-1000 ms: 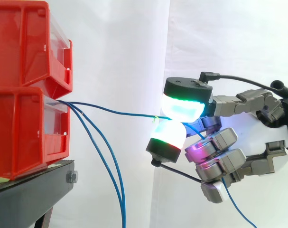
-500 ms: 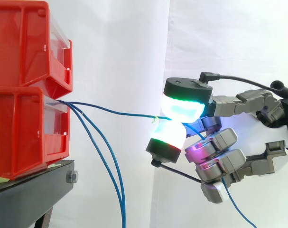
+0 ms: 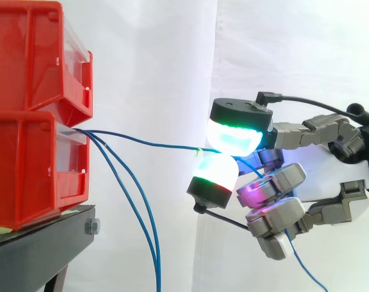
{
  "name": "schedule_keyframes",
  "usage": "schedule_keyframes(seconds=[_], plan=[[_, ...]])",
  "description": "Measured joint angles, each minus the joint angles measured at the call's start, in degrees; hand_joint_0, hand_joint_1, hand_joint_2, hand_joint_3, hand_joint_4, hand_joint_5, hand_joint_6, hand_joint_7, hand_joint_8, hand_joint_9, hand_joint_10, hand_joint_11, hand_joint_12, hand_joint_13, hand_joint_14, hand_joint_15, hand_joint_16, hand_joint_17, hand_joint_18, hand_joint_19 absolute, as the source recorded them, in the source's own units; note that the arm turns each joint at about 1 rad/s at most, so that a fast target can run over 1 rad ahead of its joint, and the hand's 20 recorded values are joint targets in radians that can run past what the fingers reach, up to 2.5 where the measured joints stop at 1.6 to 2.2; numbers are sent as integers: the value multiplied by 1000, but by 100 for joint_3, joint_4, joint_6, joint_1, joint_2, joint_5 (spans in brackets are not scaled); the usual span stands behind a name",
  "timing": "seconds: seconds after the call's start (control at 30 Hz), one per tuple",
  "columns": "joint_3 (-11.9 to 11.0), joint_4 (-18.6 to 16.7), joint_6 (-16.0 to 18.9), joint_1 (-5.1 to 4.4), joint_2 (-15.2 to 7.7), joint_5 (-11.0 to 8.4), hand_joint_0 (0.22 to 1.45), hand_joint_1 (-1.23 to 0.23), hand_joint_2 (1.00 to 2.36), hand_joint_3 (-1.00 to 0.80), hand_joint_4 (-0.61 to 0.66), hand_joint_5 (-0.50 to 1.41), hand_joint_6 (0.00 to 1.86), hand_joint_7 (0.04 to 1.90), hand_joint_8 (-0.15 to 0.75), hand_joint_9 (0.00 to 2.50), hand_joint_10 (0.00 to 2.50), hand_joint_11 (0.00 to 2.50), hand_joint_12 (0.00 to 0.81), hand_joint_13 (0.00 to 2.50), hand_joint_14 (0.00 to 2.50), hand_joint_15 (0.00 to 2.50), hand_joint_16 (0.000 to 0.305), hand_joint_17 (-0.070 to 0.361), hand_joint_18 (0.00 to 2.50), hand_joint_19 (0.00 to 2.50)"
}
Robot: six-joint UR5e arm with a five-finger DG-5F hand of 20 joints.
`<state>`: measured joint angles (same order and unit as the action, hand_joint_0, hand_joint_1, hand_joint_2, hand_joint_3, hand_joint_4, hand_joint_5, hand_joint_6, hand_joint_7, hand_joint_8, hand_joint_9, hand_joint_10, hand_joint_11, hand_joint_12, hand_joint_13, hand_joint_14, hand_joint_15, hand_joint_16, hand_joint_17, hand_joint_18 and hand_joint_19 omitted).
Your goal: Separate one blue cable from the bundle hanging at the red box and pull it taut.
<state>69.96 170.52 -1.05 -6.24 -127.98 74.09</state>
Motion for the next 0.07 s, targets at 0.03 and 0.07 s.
schedule_keyframes(seconds=[0.03, 0.07], plan=[[0, 0, 0, 0, 0, 0, 711, -788, 1013, -322, 8, -203, 893, 1207, 318, 851, 1108, 1501, 389, 995, 552, 1621, 49, 109, 985, 1029], [0, 0, 0, 0, 0, 0, 706, -789, 1014, -304, 10, -202, 890, 1232, 292, 857, 1133, 1521, 365, 972, 668, 1595, 47, 106, 982, 1018]])
